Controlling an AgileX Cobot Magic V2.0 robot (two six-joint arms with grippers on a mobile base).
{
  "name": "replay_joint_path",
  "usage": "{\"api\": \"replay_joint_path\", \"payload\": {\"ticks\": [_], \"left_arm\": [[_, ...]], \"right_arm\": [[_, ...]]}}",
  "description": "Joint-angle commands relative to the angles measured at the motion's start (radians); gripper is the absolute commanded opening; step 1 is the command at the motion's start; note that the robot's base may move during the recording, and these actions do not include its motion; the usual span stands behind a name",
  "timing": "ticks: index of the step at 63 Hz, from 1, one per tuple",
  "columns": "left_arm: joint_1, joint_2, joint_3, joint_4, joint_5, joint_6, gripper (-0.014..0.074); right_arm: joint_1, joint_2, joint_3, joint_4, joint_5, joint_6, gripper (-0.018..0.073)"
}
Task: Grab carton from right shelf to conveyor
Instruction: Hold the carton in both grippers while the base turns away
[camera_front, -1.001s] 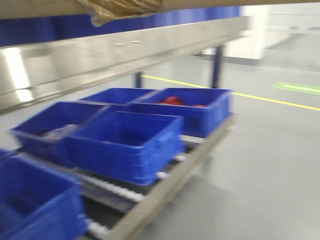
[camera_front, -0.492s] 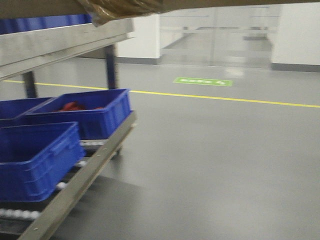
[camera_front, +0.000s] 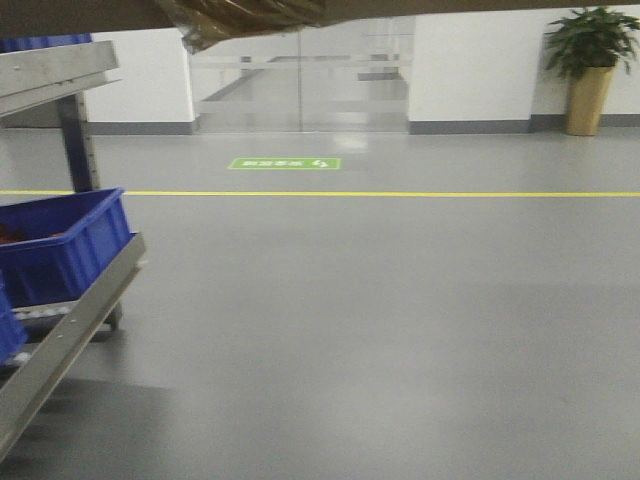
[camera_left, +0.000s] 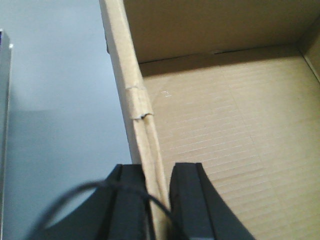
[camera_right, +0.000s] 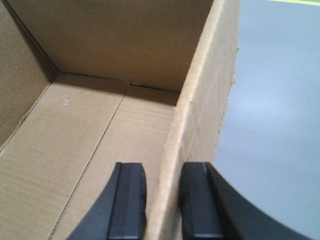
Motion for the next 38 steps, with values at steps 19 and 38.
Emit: {"api": "replay_joint_path", "payload": {"ticks": [19,38], "left_arm": [[-0.004,-0.005,-0.009,0.022,-0.029,0.011,-0.0016],[-0.004,-0.005,-0.009,0.022,-0.029,0.011,-0.0016]], "right_arm": [[0.002,-0.023,-0.01,0.042,-0.06,-0.032,-0.0068],[0.002,-0.023,-0.01,0.042,-0.06,-0.032,-0.0068]]}}
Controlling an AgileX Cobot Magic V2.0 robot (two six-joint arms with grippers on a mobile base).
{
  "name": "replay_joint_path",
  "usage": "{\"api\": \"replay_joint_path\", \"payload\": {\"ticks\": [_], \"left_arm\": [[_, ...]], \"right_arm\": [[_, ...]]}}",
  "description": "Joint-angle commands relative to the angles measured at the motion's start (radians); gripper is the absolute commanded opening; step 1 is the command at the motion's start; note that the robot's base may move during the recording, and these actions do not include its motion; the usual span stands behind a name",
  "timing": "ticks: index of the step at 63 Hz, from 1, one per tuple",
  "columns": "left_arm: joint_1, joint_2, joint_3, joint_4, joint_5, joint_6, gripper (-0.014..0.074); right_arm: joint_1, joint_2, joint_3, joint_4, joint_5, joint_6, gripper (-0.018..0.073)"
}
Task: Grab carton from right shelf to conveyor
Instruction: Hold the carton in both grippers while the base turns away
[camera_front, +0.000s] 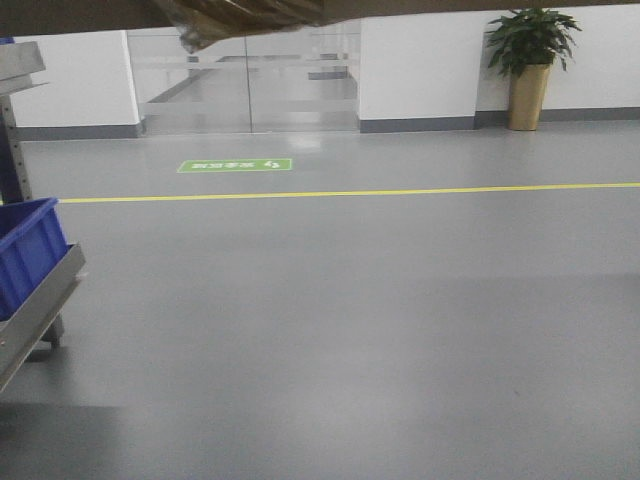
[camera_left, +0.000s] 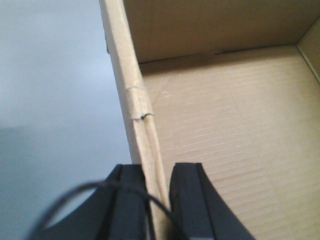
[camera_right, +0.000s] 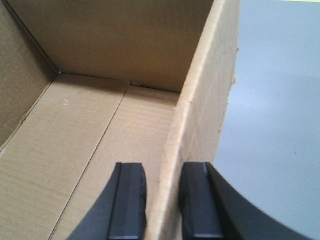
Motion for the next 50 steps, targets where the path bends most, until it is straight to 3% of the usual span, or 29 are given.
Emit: {"api": "replay_joint_path", "payload": {"ticks": [1,50], "left_arm": [[-0.004,-0.005,-0.009,0.022,-0.029,0.011,-0.0016],[-0.004,-0.005,-0.009,0.022,-0.029,0.011,-0.0016]], "right_arm": [[0.002,-0.022,-0.01,0.042,-0.06,-0.032,-0.0068],[0.002,-0.022,-0.01,0.042,-0.06,-0.032,-0.0068]]}}
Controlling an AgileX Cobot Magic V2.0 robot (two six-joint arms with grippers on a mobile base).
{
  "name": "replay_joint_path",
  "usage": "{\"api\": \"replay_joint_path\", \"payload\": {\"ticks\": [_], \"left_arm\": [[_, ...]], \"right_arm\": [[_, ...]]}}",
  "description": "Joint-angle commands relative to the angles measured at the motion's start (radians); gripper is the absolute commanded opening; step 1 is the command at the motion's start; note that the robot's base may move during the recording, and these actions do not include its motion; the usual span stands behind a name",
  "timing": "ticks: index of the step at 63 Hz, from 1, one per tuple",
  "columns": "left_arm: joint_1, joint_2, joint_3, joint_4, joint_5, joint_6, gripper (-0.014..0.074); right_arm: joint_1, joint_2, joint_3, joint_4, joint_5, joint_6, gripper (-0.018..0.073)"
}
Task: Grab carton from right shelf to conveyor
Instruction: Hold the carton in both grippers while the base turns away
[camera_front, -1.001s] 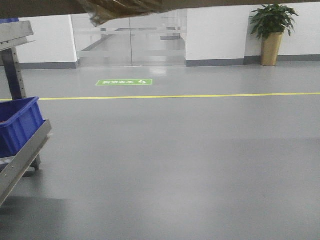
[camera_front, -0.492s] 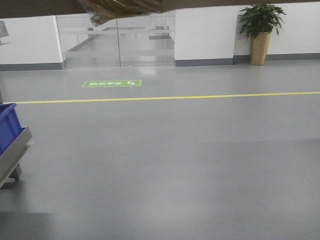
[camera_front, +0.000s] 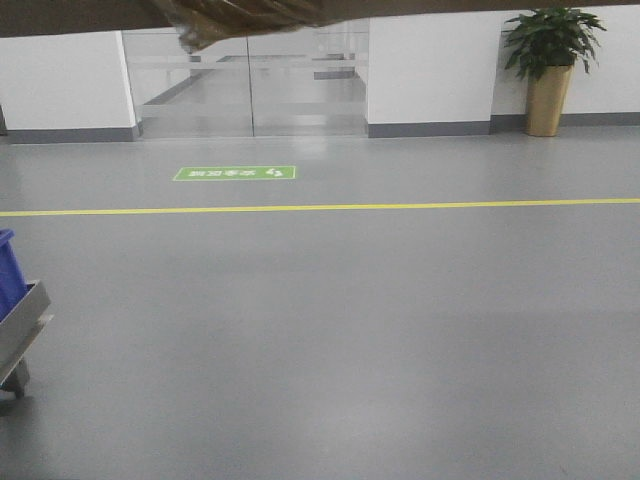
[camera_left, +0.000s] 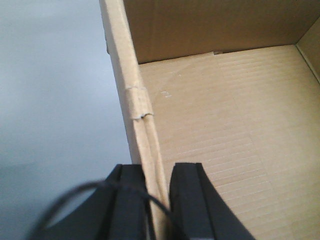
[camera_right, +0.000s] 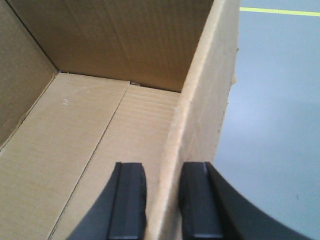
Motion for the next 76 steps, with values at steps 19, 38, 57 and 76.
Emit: {"api": "replay_joint_path", "payload": {"ticks": [19,38,57,76], "left_arm": [[-0.004,-0.003,-0.009,0.023,-0.029,0.011,-0.0016],[-0.004,-0.002,-0.009,0.034,-0.029,0.011,-0.0016],[-0.004,-0.002,-0.009,0.034,-0.029,0.011,-0.0016],[-0.004,-0.002,-0.009,0.04,-0.029,0.011,-0.0016]], "right_arm": [[0.002,-0.022,-0.01,0.042,-0.06,-0.032,-0.0068],[0.002,-0.022,-0.01,0.042,-0.062,-0.032,-0.0068],[0.002,-0.02,-0.01,0.042,-0.062,-0.032,-0.0068],[0.002,-0.02,-0.01,0.042,-0.062,-0.032,-0.0068]]}}
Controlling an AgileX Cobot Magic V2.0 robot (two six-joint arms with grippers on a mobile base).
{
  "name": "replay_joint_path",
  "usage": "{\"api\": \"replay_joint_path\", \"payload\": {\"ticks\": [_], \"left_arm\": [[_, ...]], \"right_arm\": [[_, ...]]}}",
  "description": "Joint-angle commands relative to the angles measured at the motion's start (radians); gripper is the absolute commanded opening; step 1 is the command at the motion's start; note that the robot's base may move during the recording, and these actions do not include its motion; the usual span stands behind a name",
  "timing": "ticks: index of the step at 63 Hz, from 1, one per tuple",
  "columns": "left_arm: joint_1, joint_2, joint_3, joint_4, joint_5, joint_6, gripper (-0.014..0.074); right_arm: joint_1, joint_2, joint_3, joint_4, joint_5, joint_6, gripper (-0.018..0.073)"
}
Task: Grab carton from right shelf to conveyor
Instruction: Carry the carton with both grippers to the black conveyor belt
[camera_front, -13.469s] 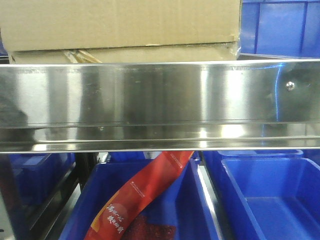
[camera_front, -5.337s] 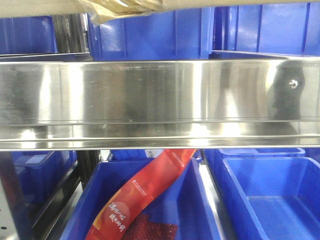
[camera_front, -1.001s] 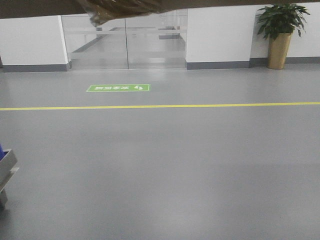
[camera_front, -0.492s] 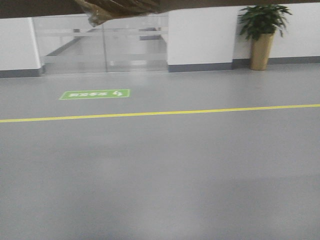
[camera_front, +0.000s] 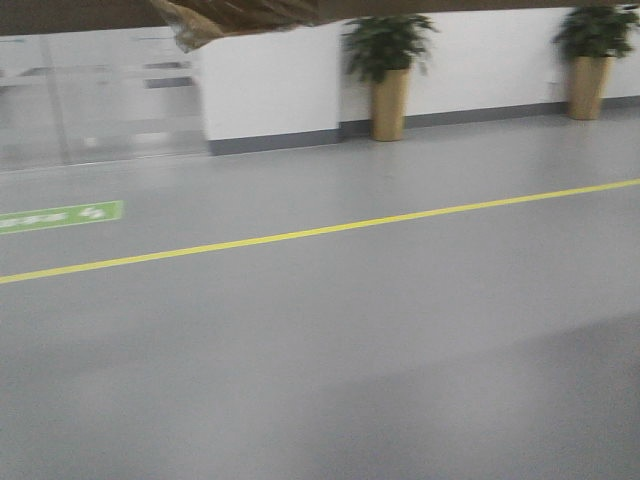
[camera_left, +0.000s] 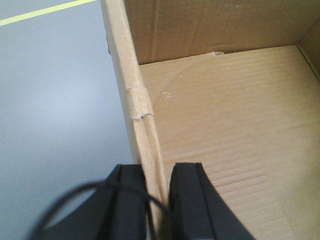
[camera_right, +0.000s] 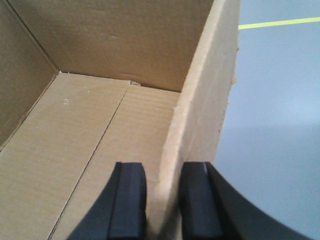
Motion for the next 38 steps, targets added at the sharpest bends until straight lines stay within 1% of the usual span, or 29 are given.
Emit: {"api": "replay_joint_path", "payload": {"ticks": [1,20,25,38], "left_arm": [[-0.004,-0.002,-0.009,0.034,-0.029,0.011,-0.0016],[-0.004,-0.002,-0.009,0.111,-0.029,0.011,-0.0016],[-0.004,-0.002,-0.009,0.146,-0.029,0.011,-0.0016],[-0.004,-0.002,-0.009,0.206,-0.029,0.011,-0.0016]], "right_arm": [[0.002,-0.021,-0.01,0.04,-0.059,-0.032,-0.0068],[0.002,-0.021,-0.01,0.04,-0.059,-0.032,-0.0068],[0.002,-0.021,-0.01,0.04,-0.059,-0.032,-0.0068],[0.002,-0.021,-0.01,0.04,-0.059,-0.032,-0.0068]]}}
